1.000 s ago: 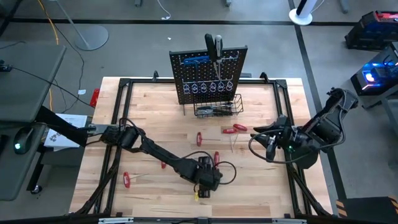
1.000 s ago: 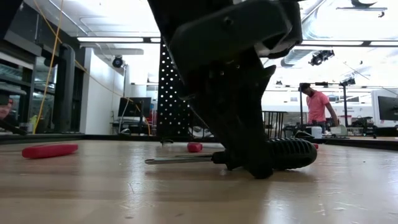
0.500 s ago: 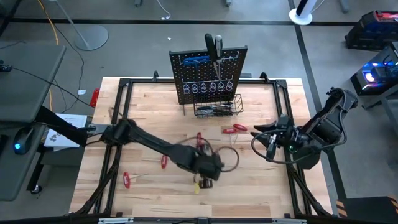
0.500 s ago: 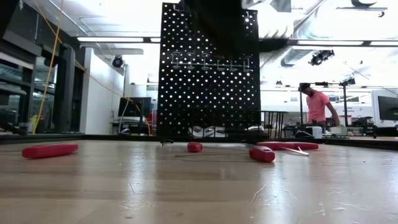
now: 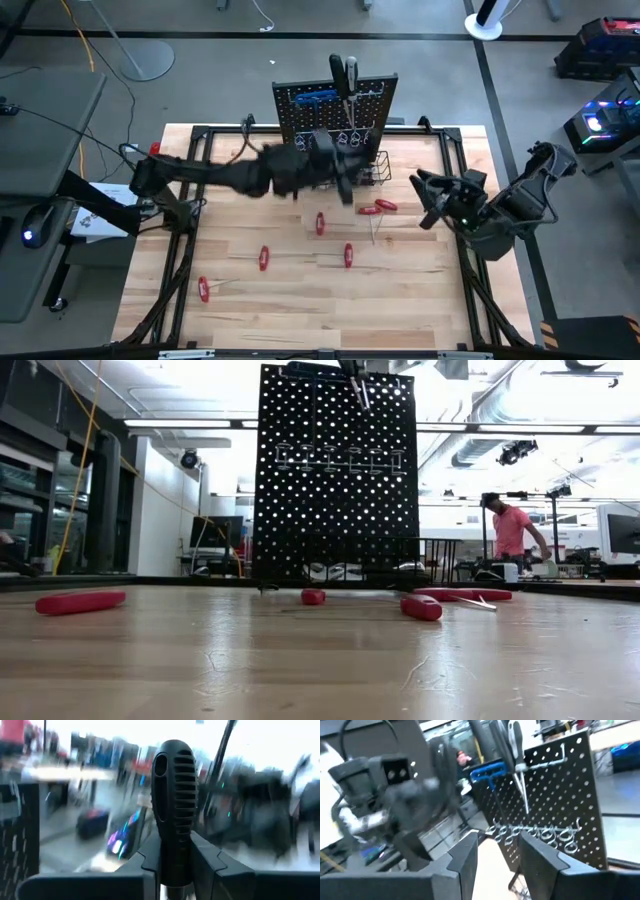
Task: Hang tools onto peg board
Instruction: Hang the black screwdriver on the pegboard
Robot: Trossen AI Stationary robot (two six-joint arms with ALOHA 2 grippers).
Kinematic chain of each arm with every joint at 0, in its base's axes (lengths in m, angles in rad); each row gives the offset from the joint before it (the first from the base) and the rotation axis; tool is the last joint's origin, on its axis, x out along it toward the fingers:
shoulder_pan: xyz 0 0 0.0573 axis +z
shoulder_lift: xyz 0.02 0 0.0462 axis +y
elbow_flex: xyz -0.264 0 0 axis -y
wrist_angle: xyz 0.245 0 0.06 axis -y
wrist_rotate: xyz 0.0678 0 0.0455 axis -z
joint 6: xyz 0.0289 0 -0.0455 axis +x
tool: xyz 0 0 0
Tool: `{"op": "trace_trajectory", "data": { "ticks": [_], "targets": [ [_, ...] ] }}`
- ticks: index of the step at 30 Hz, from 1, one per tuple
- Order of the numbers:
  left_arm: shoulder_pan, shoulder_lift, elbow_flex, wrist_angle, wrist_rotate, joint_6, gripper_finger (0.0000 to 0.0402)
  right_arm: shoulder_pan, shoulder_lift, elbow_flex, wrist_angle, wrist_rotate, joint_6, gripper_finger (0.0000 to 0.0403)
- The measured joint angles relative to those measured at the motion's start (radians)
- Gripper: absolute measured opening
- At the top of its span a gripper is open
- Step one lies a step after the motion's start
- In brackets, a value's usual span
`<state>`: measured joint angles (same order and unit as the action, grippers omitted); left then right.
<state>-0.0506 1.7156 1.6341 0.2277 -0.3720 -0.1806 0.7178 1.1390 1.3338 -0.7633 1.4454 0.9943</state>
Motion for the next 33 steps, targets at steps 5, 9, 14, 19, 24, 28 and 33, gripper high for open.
{"op": "trace_trajectory", "data": {
  "ticks": [5,9,14,19,24,28,33],
  "targets": [
    [0.078,0.031,0.015,0.061,0.022,0.073,0.0051,-0.072,0.033,0.0,0.082,0.015,-0.034,0.0133],
    [0.11,0.033,0.031,0.09,0.036,0.105,0.0051,-0.149,0.068,0.0,0.116,0.012,-0.034,0.0133],
    [0.117,0.036,0.03,0.047,0.041,0.107,0.0051,-0.24,0.051,0.013,0.147,-0.079,-0.094,0.0133],
    [0.116,0.041,0.03,0.066,-0.079,0.107,0.0051,-0.346,0.032,0.065,0.187,-0.26,-0.333,0.0134],
    [0.126,0.055,0.03,0.078,-0.137,0.107,0.0051,-0.444,0.028,0.108,0.306,-0.38,-0.575,0.0134],
    [0.121,0.062,0.031,0.08,-0.136,0.107,0.0051,-0.517,0.027,0.128,0.38,-0.587,-0.685,0.0134],
    [0.115,0.066,0.03,0.072,-0.16,0.126,0.0051,-0.577,0.026,0.158,0.41,-0.686,-0.734,0.0143]
  ]
}}
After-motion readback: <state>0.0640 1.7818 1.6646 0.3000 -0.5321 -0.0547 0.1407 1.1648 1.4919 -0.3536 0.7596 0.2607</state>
